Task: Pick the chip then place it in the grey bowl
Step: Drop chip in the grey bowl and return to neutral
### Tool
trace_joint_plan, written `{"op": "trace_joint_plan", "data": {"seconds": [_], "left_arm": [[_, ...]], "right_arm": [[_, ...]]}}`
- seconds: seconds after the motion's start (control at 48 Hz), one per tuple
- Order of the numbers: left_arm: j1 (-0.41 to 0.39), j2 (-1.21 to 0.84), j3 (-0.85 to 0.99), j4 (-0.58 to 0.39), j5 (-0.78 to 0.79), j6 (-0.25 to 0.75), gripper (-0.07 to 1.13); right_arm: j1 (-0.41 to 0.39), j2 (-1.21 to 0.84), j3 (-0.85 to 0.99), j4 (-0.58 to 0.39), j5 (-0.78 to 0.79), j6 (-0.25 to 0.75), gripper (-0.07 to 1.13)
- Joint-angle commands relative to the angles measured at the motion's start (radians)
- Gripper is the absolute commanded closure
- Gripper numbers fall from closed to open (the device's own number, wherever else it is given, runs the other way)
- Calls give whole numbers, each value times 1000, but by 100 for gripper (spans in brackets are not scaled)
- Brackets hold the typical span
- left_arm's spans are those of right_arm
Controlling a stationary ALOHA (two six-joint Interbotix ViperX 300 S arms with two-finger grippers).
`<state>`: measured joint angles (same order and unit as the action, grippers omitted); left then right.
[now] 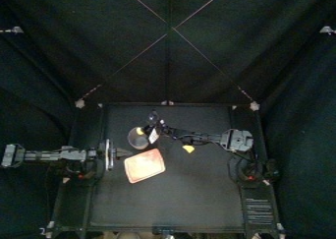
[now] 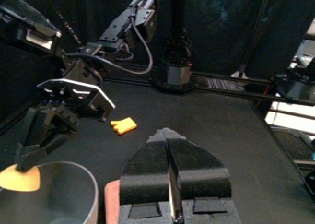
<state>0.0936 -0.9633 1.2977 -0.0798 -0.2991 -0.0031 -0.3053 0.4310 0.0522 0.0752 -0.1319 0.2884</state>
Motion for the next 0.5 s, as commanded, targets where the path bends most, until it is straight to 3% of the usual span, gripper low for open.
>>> {"op": "trace_joint_plan", "data": {"seconds": [0.021,0.25,0.5], "left_arm": [[2,5,-14,-2,-9,-2,103],[2,5,-12,-3,-9,-2,103],[3,5,-12,-3,-11,0,103]], "right_arm": [[3,-23,-25,-2,18,-5,65],[20,-37,-11,-9,37,-6,50],[35,-67,8,-49,34,0,47]]}}
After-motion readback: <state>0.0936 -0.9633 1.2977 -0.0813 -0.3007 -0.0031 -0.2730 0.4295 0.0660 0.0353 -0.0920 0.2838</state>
